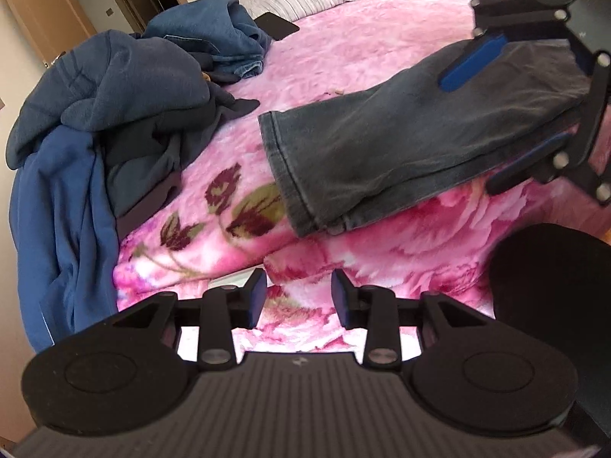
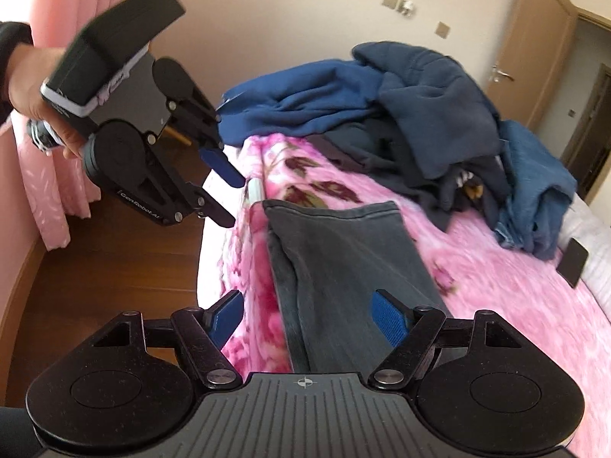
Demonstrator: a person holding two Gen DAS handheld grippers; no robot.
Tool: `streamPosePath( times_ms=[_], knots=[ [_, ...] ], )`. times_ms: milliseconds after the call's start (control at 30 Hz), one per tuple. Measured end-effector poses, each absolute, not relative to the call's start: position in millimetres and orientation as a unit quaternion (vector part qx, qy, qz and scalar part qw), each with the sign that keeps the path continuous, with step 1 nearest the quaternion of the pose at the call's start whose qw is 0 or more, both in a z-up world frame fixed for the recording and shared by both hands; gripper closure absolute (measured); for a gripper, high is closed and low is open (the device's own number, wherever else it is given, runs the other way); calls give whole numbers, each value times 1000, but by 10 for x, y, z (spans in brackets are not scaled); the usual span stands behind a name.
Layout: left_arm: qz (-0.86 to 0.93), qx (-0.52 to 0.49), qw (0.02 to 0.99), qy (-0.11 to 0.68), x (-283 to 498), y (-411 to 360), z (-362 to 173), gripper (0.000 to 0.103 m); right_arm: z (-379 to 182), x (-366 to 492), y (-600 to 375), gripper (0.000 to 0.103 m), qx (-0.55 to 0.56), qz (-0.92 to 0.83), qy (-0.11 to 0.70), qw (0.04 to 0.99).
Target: Fold clothes
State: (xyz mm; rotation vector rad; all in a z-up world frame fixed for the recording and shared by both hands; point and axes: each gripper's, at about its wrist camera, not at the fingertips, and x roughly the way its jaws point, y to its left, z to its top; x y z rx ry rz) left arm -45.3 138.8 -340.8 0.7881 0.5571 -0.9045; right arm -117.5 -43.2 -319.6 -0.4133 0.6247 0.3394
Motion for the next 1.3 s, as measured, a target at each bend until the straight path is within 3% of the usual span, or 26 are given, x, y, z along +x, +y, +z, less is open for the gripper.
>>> streamPosePath(
  times_ms=[233,467,567,800,833,867,1033,1067,1100,1133,1300],
  knots=[
    [-426,373,782,262,-449,1369,-3464,70,-3379,-992,-286,28,-242,161,318,902],
    [-438,396,775,225,-550,1375,-3452,59,-3442,-923,-279,72,-262,148,325,896],
    [-449,418,766,194,-613,1321,-3444,54,-3416,-894,-332,72,-269,135,328,896],
    [-449,522,720,87,-780,1067,-3539,53,-3473,-940,-301,72,-304,137,320,887],
    [-449,539,709,72,-803,1027,-3563,53,-3486,-941,-305,76,-305,137,319,887],
    [-450,555,697,60,-830,994,-3586,53,-3499,-942,-309,98,-306,137,317,887],
    [-445,595,669,6,-934,878,-3663,52,-3316,-1028,-467,98,-237,118,290,920],
    [-441,596,671,-6,-938,841,-3635,58,-3271,-1049,-501,98,-223,113,284,926],
    [-437,593,675,-18,-946,798,-3582,73,-3231,-1068,-536,98,-210,111,279,930],
    [-434,591,679,-30,-954,755,-3528,81,-3190,-1088,-571,98,-196,109,275,935],
    [-432,588,672,-126,-1127,488,-3161,87,-2902,-1316,-924,98,-80,66,232,967]
  ],
)
